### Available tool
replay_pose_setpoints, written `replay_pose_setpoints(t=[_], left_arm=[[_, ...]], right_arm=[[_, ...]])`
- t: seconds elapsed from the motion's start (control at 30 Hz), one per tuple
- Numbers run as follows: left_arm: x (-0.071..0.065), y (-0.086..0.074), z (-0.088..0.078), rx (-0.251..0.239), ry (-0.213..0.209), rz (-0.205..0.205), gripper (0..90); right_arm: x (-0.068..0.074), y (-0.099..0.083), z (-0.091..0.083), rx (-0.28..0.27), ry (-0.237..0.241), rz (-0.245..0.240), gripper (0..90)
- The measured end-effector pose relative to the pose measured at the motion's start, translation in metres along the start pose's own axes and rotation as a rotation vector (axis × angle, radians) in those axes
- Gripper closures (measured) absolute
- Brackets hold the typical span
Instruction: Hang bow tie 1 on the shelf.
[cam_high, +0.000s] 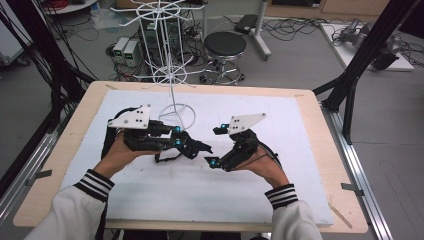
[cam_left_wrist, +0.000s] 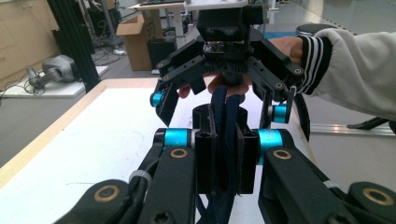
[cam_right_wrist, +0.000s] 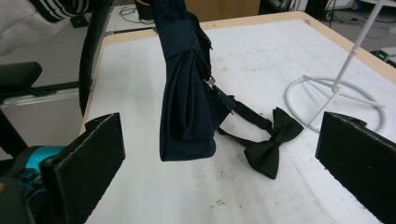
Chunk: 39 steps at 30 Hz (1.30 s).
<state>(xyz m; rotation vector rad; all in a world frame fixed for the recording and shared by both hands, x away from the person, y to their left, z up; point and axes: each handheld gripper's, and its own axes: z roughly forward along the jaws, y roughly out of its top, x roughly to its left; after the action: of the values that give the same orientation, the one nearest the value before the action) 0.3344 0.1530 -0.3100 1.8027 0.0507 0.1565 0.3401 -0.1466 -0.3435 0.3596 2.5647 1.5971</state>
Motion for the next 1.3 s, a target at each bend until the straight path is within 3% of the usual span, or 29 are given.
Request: replay_pose_setpoints(t=[0.33, 0.47, 0.87, 1.3], left_arm=[[0.001, 0.001, -0.004, -0.008, 0.036, -0.010, 81.9], [0.001, 0.003, -0.007, -0.016, 0.058, -0.014, 81.9], [0.007, 0.009, -0.017, -0.040, 0.120, -0.026, 81.9], [0.014, 0.018, -0.024, -0.043, 0.174, -0.042, 81.8]], right_arm=[[0.002, -0.002, -0.016, -0.042, -0.057, 0.023, 0.6], [0.005, -0.007, -0.025, -0.076, -0.111, 0.038, 0.6], [0.021, -0.034, -0.056, -0.164, -0.276, 0.081, 0.6], [0.029, -0.066, -0.071, -0.221, -0.372, 0.128, 0.6]])
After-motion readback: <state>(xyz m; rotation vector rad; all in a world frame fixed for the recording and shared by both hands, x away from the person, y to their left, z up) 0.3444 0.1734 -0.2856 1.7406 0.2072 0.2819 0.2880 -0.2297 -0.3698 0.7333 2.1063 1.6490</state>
